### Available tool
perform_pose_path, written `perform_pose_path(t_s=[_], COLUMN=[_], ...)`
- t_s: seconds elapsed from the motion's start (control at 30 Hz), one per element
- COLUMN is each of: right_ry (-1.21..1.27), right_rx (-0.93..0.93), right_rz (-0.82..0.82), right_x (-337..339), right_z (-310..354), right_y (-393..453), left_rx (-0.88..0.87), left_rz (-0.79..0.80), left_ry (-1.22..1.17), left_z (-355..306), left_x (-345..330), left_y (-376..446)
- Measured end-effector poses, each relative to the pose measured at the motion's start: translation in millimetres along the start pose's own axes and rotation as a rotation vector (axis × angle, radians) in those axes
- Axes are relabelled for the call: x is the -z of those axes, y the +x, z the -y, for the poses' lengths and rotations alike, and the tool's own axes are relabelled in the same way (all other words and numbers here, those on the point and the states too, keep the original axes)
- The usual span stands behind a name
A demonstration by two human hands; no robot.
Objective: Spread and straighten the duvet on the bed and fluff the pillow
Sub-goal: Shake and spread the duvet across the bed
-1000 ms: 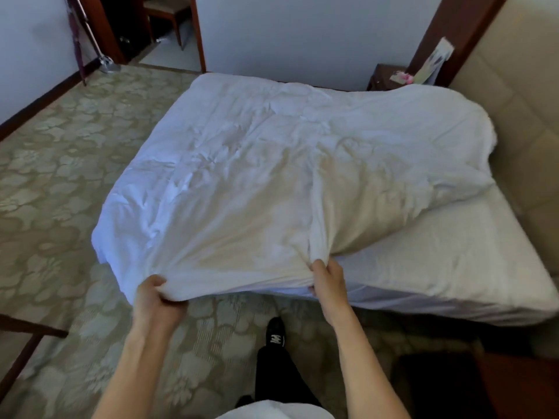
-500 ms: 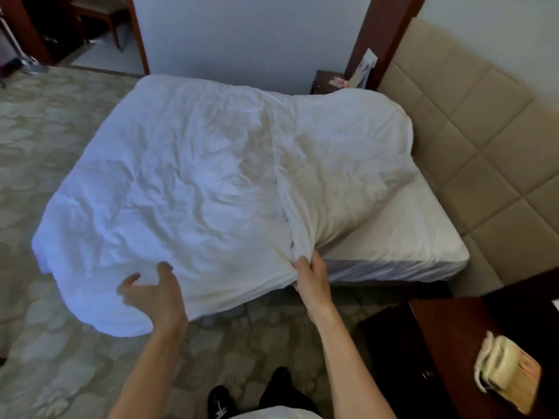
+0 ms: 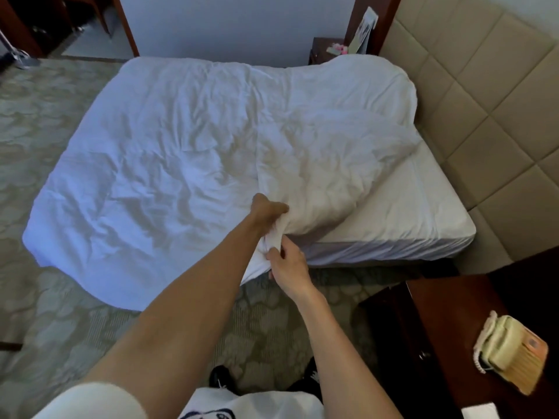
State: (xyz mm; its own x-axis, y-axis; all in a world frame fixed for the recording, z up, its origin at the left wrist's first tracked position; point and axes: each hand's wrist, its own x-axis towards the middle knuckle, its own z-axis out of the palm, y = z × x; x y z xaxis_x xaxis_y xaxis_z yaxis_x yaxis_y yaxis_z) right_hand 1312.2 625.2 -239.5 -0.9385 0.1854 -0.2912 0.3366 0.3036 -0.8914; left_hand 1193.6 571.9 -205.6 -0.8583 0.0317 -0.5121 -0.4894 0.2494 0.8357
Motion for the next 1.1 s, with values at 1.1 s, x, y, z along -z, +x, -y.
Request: perform_pose_path(t_s=[1.1], right_ry=[-0.085], right_rx=[-0.110], right_rz=[0.193], right_x=[238.8], right_z=[-45.2], right_y=[142.6], left_rx=[0.388], left_rz=[0.175], left_ry=[-0.200], left_z=[-74.5], left_x=[-192.3], left_y=[165.6])
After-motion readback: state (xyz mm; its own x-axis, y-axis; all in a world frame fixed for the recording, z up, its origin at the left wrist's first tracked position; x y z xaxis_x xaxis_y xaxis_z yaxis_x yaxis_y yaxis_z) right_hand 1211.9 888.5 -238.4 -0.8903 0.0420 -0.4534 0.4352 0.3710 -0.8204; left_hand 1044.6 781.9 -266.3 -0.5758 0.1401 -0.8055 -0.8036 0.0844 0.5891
